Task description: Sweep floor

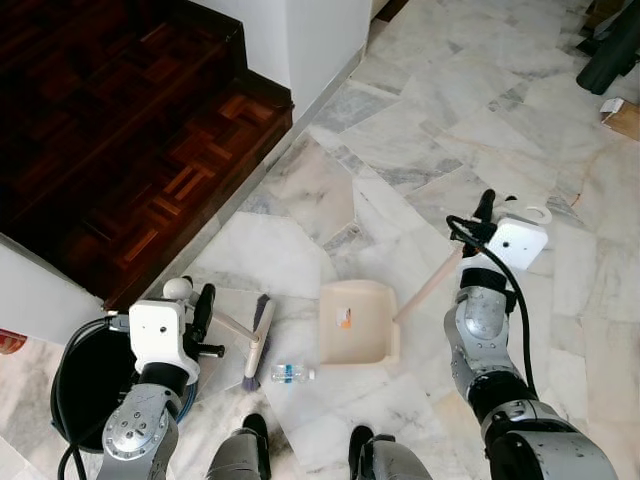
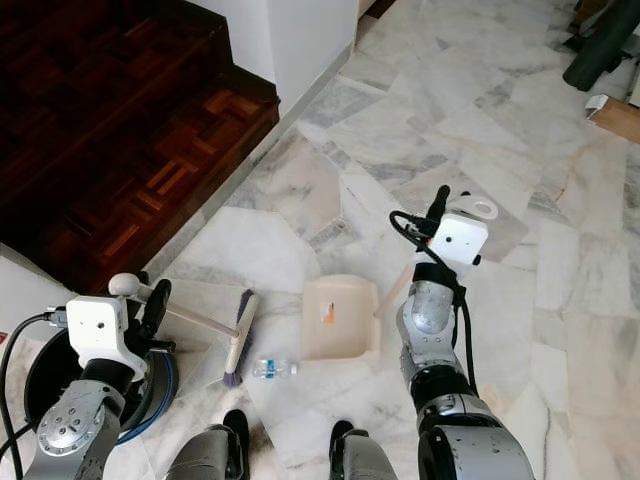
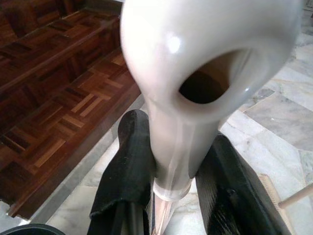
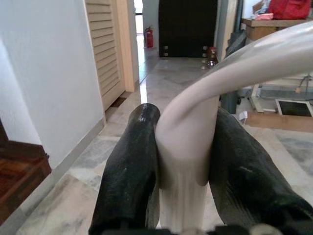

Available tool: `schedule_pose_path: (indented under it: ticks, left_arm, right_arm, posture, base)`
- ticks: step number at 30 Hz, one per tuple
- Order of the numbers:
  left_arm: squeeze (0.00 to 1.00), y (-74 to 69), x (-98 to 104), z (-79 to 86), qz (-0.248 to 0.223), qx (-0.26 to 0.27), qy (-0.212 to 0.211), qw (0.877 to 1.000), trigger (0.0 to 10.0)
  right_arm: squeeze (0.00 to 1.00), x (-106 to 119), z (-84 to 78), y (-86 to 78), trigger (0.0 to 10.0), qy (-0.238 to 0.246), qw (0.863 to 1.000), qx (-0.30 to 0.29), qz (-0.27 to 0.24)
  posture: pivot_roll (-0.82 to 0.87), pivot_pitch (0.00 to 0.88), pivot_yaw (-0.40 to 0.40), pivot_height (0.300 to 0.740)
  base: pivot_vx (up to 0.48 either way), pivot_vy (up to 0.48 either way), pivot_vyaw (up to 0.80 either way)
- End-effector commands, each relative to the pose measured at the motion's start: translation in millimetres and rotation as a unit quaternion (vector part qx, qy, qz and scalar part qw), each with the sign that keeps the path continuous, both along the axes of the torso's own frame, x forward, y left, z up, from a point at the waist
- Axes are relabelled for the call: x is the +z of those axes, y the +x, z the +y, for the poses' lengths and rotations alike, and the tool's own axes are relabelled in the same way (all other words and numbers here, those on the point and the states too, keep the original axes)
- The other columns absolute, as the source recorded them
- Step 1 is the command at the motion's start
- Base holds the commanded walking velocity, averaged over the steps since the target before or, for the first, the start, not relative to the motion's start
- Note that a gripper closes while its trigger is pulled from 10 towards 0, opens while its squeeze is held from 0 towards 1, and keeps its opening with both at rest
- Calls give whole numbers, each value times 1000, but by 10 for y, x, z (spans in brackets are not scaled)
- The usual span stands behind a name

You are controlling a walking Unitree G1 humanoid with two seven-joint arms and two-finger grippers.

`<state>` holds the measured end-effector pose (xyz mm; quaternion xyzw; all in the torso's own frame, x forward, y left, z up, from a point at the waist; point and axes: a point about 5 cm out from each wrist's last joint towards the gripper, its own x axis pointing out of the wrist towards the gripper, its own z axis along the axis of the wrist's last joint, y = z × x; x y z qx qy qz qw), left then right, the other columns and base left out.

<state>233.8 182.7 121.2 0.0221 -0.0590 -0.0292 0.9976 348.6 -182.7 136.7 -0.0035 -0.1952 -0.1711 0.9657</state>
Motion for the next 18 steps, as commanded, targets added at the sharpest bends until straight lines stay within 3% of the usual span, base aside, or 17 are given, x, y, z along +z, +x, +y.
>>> schedule_pose_path:
  ticks: [1,5,10,18]
  left_arm:
    - [0,-70,-124,35,39,6,8,999,10000]
    - [0,-109,-80,62,38,8,13,999,10000]
    - [0,-135,-55,84,39,8,17,999,10000]
    - [0,-144,-14,98,39,7,22,999,10000]
  right_arm:
    - [0,-175,-29,-74,10000,-11,999,-4,32]
    - [0,-409,-6,-167,10000,-46,995,7,84]
    - [0,-536,-1,-224,10000,-47,993,6,112]
    - [0,-615,65,-265,10000,-50,991,5,126]
  posture:
    - [219,341,-27,740]
    - [239,354,-24,740]
    - [254,358,-22,740]
    - [263,359,-19,740]
  base:
    - [0,0,0]
    - [0,0,0]
    - [0,0,0]
    - [0,0,0]
